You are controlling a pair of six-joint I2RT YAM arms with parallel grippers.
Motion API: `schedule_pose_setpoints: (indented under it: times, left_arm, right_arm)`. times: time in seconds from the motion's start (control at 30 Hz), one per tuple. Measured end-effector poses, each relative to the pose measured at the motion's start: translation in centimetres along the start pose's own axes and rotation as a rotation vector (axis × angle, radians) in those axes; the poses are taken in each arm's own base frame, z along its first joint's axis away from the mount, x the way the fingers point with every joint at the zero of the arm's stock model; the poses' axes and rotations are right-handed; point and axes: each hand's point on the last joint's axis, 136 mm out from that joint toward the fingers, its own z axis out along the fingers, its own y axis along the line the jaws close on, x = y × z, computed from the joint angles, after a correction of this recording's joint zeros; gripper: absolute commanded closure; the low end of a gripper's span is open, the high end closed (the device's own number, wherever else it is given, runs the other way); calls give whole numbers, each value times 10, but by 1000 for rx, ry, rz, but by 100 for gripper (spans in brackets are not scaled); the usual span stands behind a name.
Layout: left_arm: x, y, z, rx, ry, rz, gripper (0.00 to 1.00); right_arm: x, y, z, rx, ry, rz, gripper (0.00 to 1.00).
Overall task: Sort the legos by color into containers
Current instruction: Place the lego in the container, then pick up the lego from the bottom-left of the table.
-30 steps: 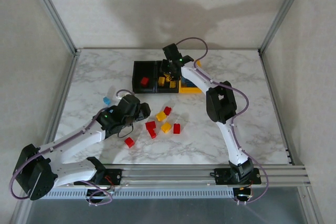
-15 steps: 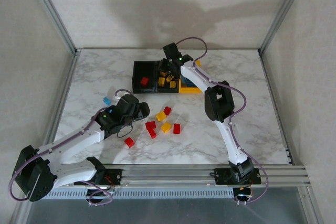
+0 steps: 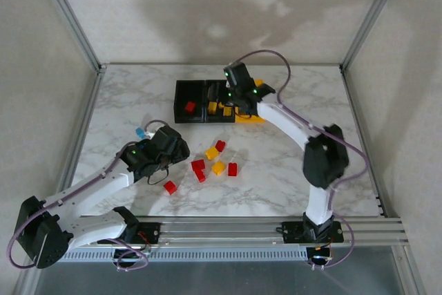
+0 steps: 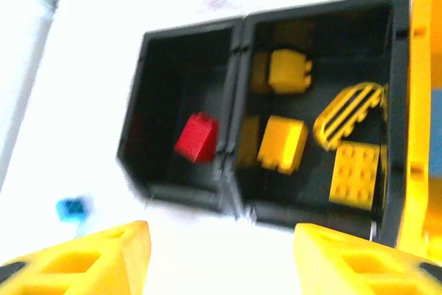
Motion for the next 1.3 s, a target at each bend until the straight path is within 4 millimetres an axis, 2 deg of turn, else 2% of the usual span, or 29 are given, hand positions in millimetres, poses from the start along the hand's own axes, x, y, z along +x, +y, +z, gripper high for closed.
schedule_pose_setpoints:
  times: [0.07,0.13,0.17,0.33,0.43,0.53,0.63,0.73,0.9,1.03,1.17,1.3]
  left_arm:
    - [5,9,-3,-33,16,-17,26]
    - [11,17,-6,-65,29,-33,25]
    - [14,19,-7,-74,36,-39,25]
    - [41,32,-3,-117,84,-68,22]
    - [59,42,4,-154,113,-79,21]
    - [72,48,9,-192,134,-88,19]
    - [81,52,11,-219,145,-96,19]
    - [89,56,15,-241,156,-100,20]
    - [103,76,23,-309,171,-104,25]
    - [103,80,26,-329,158,-108,38]
    - [102,78,31,-329,147,-111,59]
    - [100,77,33,-333,133,-97,65]
  right_arm:
    - [19,8,-24,-59,6,-32,40]
    - [42,7,-39,-98,29,-67,37]
    - [53,5,-42,-105,41,-77,36]
    - [135,-14,-57,-137,175,-136,35]
    - [158,-25,-67,-138,206,-136,35]
    - [163,-29,-78,-144,195,-126,35]
    - [159,-27,-86,-160,170,-120,35]
    - [155,-23,-87,-172,153,-114,35]
    - [154,-23,-87,-173,151,-106,36]
    - [154,-24,-87,-170,150,-103,36]
    - [154,-24,-88,-170,150,-97,36]
    - [156,-27,-89,-164,149,-88,36]
